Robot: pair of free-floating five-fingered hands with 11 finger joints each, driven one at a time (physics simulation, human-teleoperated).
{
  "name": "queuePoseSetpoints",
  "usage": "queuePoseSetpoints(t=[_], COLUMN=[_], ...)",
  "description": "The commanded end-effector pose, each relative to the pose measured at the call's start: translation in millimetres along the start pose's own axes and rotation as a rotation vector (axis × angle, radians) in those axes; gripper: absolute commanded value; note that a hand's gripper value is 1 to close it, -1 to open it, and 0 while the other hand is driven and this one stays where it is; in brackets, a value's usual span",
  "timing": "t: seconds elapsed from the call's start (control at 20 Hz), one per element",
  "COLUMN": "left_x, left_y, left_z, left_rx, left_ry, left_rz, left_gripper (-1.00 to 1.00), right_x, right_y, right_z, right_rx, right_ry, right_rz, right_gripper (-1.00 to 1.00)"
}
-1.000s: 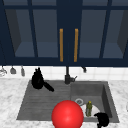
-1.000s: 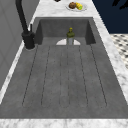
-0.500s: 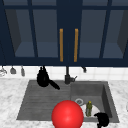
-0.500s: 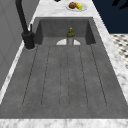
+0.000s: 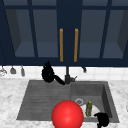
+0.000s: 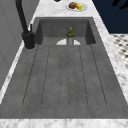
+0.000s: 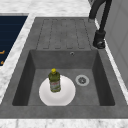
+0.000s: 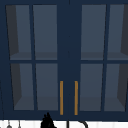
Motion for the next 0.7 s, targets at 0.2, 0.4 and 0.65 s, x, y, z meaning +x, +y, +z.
queuePoseSetpoints(t=[0.2, 0.4, 0.65], left_x=[3, 4, 5], left_y=[-1, -1, -2], left_z=[-10, -14, -17], left_rx=[0.116, 0.118, 0.135], left_ry=[0.066, 0.068, 0.061], left_rz=[-0.039, -0.049, -0.07], left_gripper=[-1.0, -1.0, -1.0], right_x=[0, 0, 0], right_y=[0, 0, 0], right_z=[0, 0, 0], right_rx=[0.0, 0.0, 0.0], right_ry=[0.0, 0.0, 0.0], right_rz=[0.0, 0.0, 0.0], right_gripper=[0.0, 0.0, 0.0])
